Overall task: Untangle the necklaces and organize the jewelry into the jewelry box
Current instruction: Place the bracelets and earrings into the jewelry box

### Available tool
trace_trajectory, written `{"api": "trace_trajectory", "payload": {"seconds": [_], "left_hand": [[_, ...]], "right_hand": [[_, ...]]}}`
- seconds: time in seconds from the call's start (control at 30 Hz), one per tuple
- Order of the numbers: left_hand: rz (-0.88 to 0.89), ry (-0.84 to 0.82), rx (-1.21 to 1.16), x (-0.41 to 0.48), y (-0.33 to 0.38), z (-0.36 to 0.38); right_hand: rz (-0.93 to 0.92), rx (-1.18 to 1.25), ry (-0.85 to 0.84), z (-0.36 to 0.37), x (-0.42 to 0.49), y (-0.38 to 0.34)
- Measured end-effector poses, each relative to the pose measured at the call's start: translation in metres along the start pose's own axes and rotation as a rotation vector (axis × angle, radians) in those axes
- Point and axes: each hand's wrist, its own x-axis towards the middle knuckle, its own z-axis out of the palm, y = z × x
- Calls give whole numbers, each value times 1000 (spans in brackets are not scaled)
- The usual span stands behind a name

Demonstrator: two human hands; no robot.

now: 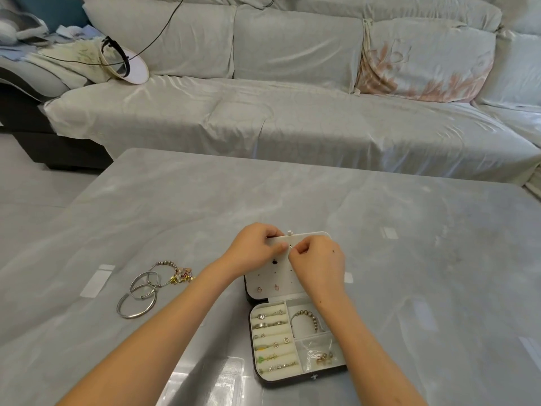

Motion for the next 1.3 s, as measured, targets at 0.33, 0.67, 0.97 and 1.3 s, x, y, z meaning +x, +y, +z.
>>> {"api": "trace_trajectory", "payload": {"seconds": [0.33,0.67,0.97,1.3], "left_hand": [[53,41,44,-3,-2,4],[32,-1,43,-4,1,1],[137,57,-42,-6,0,4],[480,185,191,0,-16,11]], "right_hand": [[37,-21,19,-1,5,-8],[-49,235,48,4,-18,6],[11,245,99,-1,-21,4],[1,352,27,-3,-21,7]]}}
